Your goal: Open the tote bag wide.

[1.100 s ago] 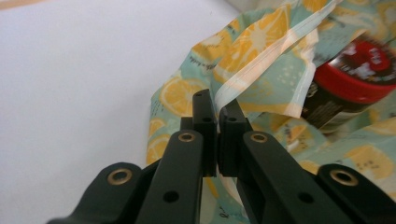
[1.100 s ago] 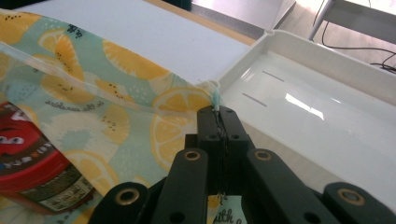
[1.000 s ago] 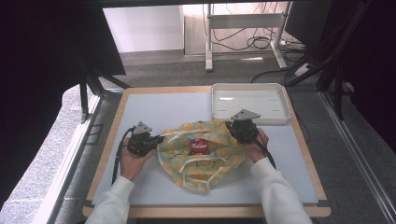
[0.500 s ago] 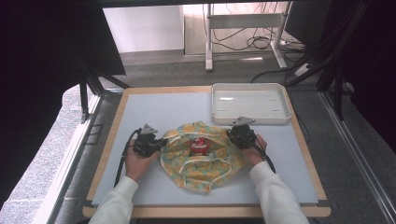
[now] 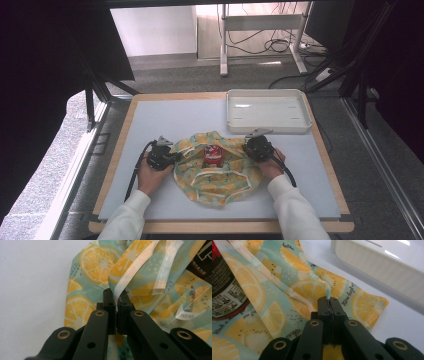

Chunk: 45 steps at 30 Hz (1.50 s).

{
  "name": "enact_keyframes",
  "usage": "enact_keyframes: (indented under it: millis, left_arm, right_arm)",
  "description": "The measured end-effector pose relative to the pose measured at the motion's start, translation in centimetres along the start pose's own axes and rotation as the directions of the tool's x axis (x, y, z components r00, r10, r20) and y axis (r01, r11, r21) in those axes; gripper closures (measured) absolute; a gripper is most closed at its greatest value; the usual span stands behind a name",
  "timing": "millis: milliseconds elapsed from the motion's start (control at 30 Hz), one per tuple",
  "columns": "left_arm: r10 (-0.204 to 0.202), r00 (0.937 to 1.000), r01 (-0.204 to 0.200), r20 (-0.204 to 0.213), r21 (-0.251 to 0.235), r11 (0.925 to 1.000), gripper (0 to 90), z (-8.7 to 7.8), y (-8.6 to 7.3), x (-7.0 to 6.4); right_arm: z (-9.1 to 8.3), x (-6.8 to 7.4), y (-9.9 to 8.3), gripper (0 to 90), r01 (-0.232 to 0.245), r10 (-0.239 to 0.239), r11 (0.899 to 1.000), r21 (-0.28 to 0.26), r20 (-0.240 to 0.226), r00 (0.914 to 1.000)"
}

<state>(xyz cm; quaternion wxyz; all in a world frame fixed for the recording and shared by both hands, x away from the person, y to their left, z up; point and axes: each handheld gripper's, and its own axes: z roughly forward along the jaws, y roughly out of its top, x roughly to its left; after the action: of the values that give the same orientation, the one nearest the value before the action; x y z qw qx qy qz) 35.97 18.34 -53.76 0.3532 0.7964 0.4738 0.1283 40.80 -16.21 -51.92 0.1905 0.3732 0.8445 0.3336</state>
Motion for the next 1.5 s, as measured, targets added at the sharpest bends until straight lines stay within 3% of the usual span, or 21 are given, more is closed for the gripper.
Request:
enact_keyframes:
  millis: [233, 367, 400, 433, 500, 533, 567, 600, 733, 767, 800, 867, 967, 1100, 1300, 1367, 1400, 1433, 1467, 1500]
  left_arm:
    - [-0.008, 0.9999, 0.008, 0.013, 0.008, 0.9999, 88.0, 0.0, -0.2, 0.0]
    - [-0.02, 0.9989, 0.021, 0.043, -0.013, 0.9997, 82.8, -0.2, -0.3, 0.1]
    - [-0.019, 0.9988, 0.02, 0.046, -0.023, 0.9995, 82.8, -0.3, -0.3, 0.1]
    - [-0.025, 0.9985, 0.028, 0.048, -0.051, 0.9983, 75.3, -0.7, -0.3, 0.0]
    - [-0.027, 0.9981, 0.03, 0.055, -0.064, 0.9975, 62.1, -1.0, -0.2, 0.1]
    - [-0.033, 0.9971, 0.037, 0.068, -0.072, 0.9967, 54.6, -1.2, -0.2, 0.1]
    - [-0.039, 0.9961, 0.045, 0.079, -0.077, 0.996, 54.6, -1.4, -0.1, 0.2]
    - [-0.042, 0.9956, 0.049, 0.084, -0.083, 0.9954, 41.9, -1.6, -0.1, 0.2]
    - [-0.059, 0.9932, 0.07, 0.101, -0.106, 0.9919, 22.7, -2.6, -0.1, 0.3]
    - [-0.062, 0.9932, 0.073, 0.099, -0.117, 0.9905, 22.7, -2.9, -0.1, 0.4]
    - [-0.068, 0.9919, 0.082, 0.107, -0.126, 0.9887, 17.1, -3.2, -0.1, 0.6]
    - [-0.092, 0.985, 0.117, 0.146, -0.172, 0.9782, 14.8, -4.2, -0.1, 1.1]
    - [-0.093, 0.9822, 0.122, 0.164, -0.178, 0.9764, 10.5, -4.7, -0.1, 1.3]
    - [-0.085, 0.984, 0.114, 0.156, -0.188, 0.9755, 10.8, -5.4, -0.2, 1.5]
    - [-0.067, 0.9914, 0.09, 0.113, -0.216, 0.9723, 21.3, -6.5, -0.4, 0.8]
    - [-0.055, 0.9918, 0.078, 0.116, -0.209, 0.9748, 38.1, -6.9, -0.5, 0.6]
    - [-0.053, 0.9912, 0.078, 0.121, -0.212, 0.974, 38.1, -7.1, -0.5, 0.6]
    - [-0.05, 0.9905, 0.077, 0.128, -0.212, 0.9743, 49.8, -7.3, -0.5, 0.5]
    - [-0.043, 0.9895, 0.072, 0.138, -0.21, 0.975, 49.8, -7.4, -0.5, 0.5]
    - [-0.033, 0.9886, 0.064, 0.147, -0.209, 0.9757, 55.6, -7.5, -0.5, 0.3]
  right_arm:
    - [-0.2, -0.2, -0.3, 86.1, -0.014, 0.014, 1.0, -0.001, -0.002, 0.9999]
    - [-0.7, -0.4, -0.4, 70.4, -0.023, 0.023, 0.999, -0.022, -0.006, 0.9997]
    - [-0.7, -0.4, -0.4, 70.4, -0.023, 0.023, 0.999, -0.022, -0.006, 0.9997]
    - [-1.1, -0.5, -0.3, 57.1, -0.03, 0.03, 0.998, -0.046, 0.0, 0.9996]
    - [-1.6, -0.5, -0.1, 42.9, -0.047, 0.047, 0.997, -0.067, -0.002, 0.9989]
    - [-1.9, -0.5, 0.0, 39.0, -0.063, 0.063, 0.995, -0.076, -0.002, 0.998]
    - [-1.9, -0.5, 0.0, 39.0, -0.063, 0.063, 0.995, -0.076, -0.002, 0.998]
    - [-2.3, -0.6, 0.1, 33.2, -0.087, 0.085, 0.992, -0.092, -0.023, 0.9961]
    - [-3.3, -0.7, 0.3, 26.7, -0.099, 0.093, 0.988, -0.122, -0.051, 0.9943]
    - [-3.3, -0.7, 0.3, 26.7, -0.099, 0.093, 0.988, -0.122, -0.051, 0.9943]
    - [-3.9, -0.7, 0.4, 24.7, -0.1, 0.093, 0.985, -0.138, -0.058, 0.994]
    - [-4.4, -0.8, 0.5, 23.0, -0.117, 0.108, 0.981, -0.153, -0.066, 0.992]
    - [-4.7, -0.8, 0.5, 21.9, -0.128, 0.117, 0.978, -0.163, -0.078, 0.9901]
    - [-5.3, -0.8, 0.6, 21.5, -0.13, 0.117, 0.975, -0.178, -0.082, 0.9898]
    - [-6.3, -0.5, 0.7, 21.7, -0.119, 0.104, 0.974, -0.191, -0.084, 0.991]
    - [-6.9, -0.1, 0.6, 22.4, -0.111, 0.094, 0.974, -0.196, -0.093, 0.9912]
    - [-6.9, -0.1, 0.6, 22.4, -0.111, 0.094, 0.974, -0.196, -0.093, 0.9912]
    - [-7.4, 0.3, 0.6, 23.9, -0.106, 0.089, 0.975, -0.197, -0.095, 0.9915]
    - [-7.4, 0.3, 0.6, 23.9, -0.106, 0.089, 0.975, -0.197, -0.095, 0.9915]
    - [-7.6, 0.4, 0.6, 24.6, -0.1, 0.082, 0.975, -0.199, -0.094, 0.9921]
